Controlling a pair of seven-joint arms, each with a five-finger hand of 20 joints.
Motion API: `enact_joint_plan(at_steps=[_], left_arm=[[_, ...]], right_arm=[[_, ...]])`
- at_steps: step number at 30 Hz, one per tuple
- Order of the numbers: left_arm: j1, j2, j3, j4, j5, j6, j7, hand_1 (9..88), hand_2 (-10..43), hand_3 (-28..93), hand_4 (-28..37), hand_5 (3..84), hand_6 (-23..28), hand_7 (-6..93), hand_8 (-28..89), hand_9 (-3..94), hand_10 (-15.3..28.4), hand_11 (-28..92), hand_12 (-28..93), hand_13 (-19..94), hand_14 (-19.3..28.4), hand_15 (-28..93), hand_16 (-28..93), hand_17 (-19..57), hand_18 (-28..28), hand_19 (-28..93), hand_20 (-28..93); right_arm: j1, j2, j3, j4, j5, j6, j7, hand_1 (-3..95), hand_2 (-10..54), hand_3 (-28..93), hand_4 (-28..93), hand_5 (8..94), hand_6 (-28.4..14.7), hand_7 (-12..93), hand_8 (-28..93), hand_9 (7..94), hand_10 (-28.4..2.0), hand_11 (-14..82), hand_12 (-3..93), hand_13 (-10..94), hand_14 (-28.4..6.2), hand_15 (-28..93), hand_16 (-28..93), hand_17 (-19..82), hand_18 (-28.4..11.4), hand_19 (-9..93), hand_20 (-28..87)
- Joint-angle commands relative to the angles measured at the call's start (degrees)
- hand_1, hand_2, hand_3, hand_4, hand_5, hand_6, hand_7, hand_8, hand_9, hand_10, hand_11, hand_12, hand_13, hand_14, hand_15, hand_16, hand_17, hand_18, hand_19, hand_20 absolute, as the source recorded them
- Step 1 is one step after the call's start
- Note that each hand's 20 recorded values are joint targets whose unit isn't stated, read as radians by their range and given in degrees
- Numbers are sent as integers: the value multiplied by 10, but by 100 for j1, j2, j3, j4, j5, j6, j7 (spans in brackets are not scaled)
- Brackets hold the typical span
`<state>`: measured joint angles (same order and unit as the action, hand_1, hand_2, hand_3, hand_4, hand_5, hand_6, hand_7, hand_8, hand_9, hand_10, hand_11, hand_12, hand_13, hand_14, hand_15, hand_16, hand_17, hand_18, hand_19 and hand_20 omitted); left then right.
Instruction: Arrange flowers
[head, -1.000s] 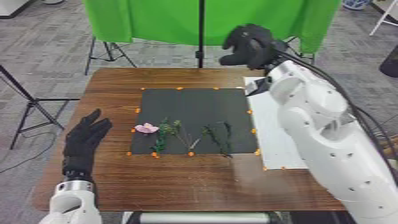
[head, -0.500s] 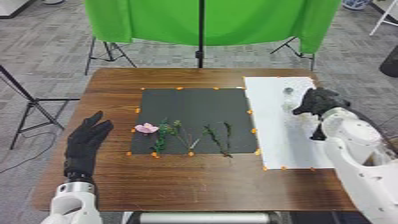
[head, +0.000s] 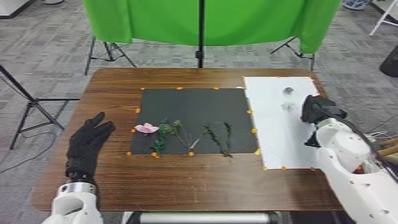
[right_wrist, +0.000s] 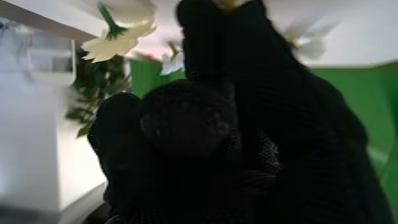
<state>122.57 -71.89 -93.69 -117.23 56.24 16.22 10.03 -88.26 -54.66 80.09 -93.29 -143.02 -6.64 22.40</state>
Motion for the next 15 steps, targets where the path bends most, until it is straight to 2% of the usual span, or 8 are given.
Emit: enact_joint_plan(at_steps=[1,6,8,12,15], left_arm=[[130,-53,-6,-20,22,-15,-45,230,29,653,-260,437,40,98,-73,479,133,182,123,388,153,145,32,94,131,156,274],[105,-30,11,1,36,-28,-63,230,29,654,-260,438,42,98,-73,479,134,182,123,388,154,145,32,95,130,155,274],[91,-31,17,3,42,-44,-76,231,29,653,-260,439,42,98,-73,479,134,182,124,388,154,145,32,94,130,155,273],[45,-32,35,18,34,-35,-70,233,33,652,-263,439,43,98,-72,479,134,182,124,387,154,146,32,94,130,154,272],[10,-35,54,43,-11,-48,-2,227,41,651,-270,441,42,99,-71,479,134,184,125,387,154,146,31,95,129,151,270]], right_arm=[[-14,83,32,-371,1,730,87,675,-95,537,-131,800,-21,167,116,913,-92,68,355,920,-12,579,328,671,-91,932,533],[689,47,-519,-1140,403,1025,-89,667,-95,549,-123,803,-20,166,121,918,-94,72,364,925,-10,576,335,679,-87,932,535],[1111,-130,-1002,-1205,566,1027,-299,666,-95,551,-122,804,-20,167,123,920,-93,71,366,925,-9,576,339,679,-88,932,539],[2009,-803,-2090,-776,886,737,-691,665,-95,553,-122,807,-22,165,124,922,-92,71,370,925,-8,577,343,680,-88,932,544],[2401,-1416,-2671,-326,890,389,-957,665,-95,552,-124,808,-21,163,125,922,-92,70,371,924,-8,578,347,680,-88,932,550]])
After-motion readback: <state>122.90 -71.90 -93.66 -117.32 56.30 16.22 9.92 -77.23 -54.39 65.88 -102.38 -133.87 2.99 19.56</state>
